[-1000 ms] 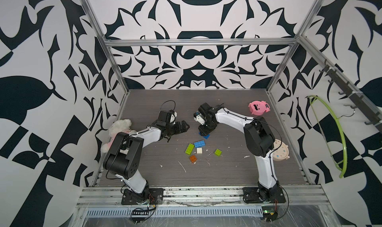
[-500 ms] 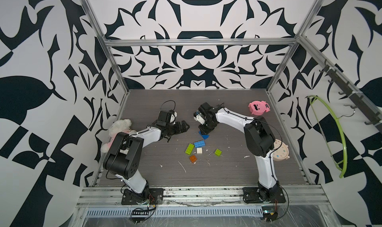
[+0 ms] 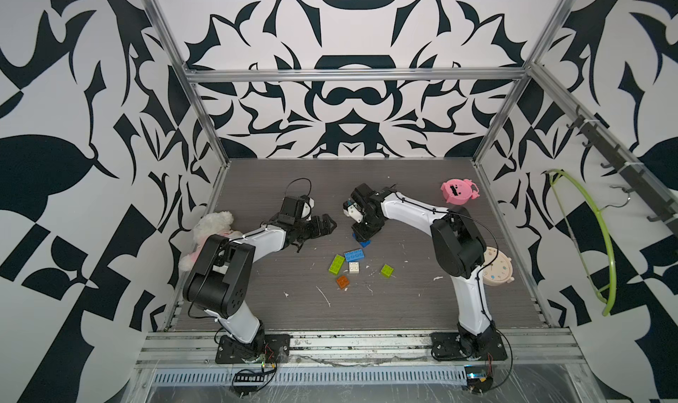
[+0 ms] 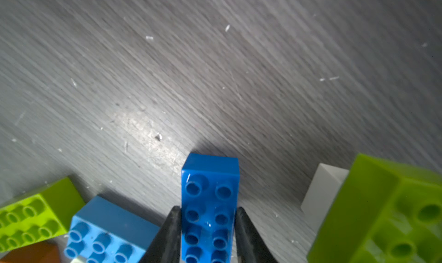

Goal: Assemble a heart with lego
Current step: Pick up the lego brick from the center of the board.

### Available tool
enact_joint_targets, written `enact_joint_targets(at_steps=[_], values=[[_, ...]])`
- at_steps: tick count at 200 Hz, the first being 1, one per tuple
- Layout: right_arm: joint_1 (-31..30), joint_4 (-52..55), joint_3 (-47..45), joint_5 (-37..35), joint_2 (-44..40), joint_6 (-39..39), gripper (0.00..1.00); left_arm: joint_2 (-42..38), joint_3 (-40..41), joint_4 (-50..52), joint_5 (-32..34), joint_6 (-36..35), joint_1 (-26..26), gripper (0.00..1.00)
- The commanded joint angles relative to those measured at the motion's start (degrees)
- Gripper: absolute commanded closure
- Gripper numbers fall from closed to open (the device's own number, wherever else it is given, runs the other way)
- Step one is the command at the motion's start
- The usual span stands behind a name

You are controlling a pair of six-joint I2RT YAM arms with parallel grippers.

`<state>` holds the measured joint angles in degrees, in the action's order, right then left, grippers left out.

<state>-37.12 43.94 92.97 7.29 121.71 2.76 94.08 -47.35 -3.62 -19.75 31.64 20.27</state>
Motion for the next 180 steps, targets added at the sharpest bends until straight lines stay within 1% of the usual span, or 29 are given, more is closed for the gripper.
enact_joint_targets(at_steps=[1, 18, 37, 49, 61, 83, 104, 131, 160, 180], values=[[-0.33, 0.84, 1.18, -0.7, -0.09, -0.61, 0.65, -0.57, 0.89, 0.37, -0.72, -0.18, -0.06, 0.01], [-0.32, 1.19, 1.4, -0.81, -0.06, -0.66, 0.71, -0.57, 0.86, 0.37, -0.73, -0.17, -0.06, 0.01], [-0.33, 1.06, 1.67, -0.12, -1.11, -0.83, 0.74, -0.66, 0.86, 0.37, -0.67, -0.17, -0.06, 0.01], [-0.25, 0.8, 2.03, 0.87, -3.01, -1.01, 0.75, -0.38, 0.62, 0.32, -0.64, -0.17, -0.01, 0.01], [0.15, 0.86, 3.01, 0.3, -5.3, -1.09, 0.75, 0.1, 0.01, 0.37, -0.87, -0.17, -0.04, 0.01], [3.15, 4.15, 8.28, 0.22, -7.62, -1.13, 0.75, 1.8, -2.03, 0.32, -1.98, -0.17, -0.05, 0.01], [5.75, 9.07, 15.5, -1.2, -5.4, -0.92, 0.76, 4.39, -4.88, -0.53, -3.06, 0.82, 0.01, 0.01], [6.99, 12.79, 21.28, -2.69, -0.76, -1.01, 0.76, 8.76, -9.7, -1.91, -5.9, 3.76, 0.1, 0.01], [7.67, 13.74, 23.18, -3.2, 2.22, -0.93, 0.77, 12.75, -13.2, -4.49, -8.63, 7.6, 0.22, 0.01], [8.17, 13.84, 23.57, -3.13, 3.39, -1.01, 0.77, 15.56, -15.63, -4.63, -10.26, 8.59, 1.21, 0.01]])
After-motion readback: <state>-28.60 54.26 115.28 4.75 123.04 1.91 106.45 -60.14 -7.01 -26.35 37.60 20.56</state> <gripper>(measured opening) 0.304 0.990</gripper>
